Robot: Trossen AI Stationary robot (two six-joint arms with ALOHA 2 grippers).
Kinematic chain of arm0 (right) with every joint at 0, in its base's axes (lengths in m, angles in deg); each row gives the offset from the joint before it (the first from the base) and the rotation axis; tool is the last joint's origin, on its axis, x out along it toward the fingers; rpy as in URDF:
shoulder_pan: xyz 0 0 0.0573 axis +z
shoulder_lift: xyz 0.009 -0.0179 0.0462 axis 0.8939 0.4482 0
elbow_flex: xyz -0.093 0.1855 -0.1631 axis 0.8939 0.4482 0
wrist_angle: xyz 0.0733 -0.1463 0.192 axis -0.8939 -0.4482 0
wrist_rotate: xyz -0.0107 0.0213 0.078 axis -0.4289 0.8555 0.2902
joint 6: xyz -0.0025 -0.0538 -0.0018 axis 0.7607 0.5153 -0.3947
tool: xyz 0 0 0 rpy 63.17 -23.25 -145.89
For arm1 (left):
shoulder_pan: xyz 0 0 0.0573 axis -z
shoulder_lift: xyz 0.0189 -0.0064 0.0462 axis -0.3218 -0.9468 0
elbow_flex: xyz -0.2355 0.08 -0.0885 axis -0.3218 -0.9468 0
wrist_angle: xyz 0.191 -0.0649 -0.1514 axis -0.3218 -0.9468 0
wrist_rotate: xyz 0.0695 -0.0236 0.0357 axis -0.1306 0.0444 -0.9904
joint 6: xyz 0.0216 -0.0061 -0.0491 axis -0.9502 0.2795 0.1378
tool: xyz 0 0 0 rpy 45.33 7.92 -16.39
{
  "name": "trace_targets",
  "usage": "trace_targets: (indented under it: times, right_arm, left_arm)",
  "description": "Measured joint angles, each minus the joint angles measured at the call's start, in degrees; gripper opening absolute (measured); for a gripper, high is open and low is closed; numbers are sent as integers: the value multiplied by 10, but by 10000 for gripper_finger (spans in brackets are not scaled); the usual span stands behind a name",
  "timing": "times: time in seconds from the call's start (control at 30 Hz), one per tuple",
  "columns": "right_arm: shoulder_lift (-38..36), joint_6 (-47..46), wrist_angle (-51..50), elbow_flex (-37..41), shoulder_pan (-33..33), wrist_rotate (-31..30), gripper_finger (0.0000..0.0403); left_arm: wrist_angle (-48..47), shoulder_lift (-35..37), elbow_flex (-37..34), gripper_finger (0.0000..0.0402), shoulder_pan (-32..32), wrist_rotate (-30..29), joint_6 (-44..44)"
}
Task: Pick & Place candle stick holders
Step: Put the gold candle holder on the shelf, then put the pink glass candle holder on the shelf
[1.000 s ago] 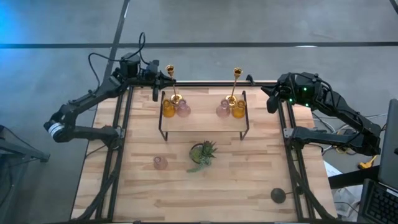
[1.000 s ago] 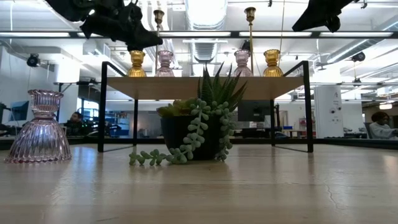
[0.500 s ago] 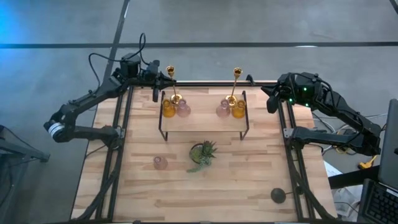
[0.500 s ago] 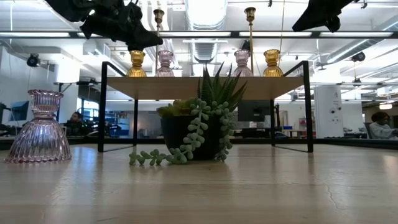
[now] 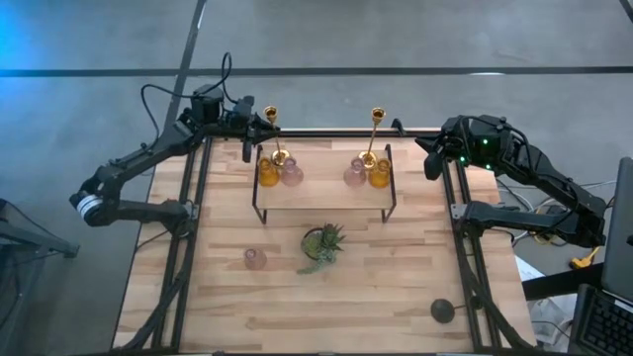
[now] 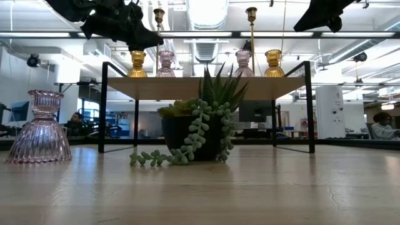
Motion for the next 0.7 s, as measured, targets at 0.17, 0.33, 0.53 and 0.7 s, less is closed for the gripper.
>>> trace_targets:
  times: [0.17, 0.33, 0.53, 0.7]
  right_arm:
    - [0, 0, 0, 0, 0, 0, 38]
    - [0, 0, 0, 0, 0, 1, 38]
    - [0, 0, 0, 0, 0, 1, 38]
    - [0, 0, 0, 0, 0, 1, 38]
  left_arm:
    - [0, 0, 0, 69, 0, 1, 6]
    - [-1, 0, 2, 92, 0, 1, 7]
    - [-29, 5, 17, 156, -2, -3, 7]
    - [-101, 14, 37, 210, -10, -55, -13]
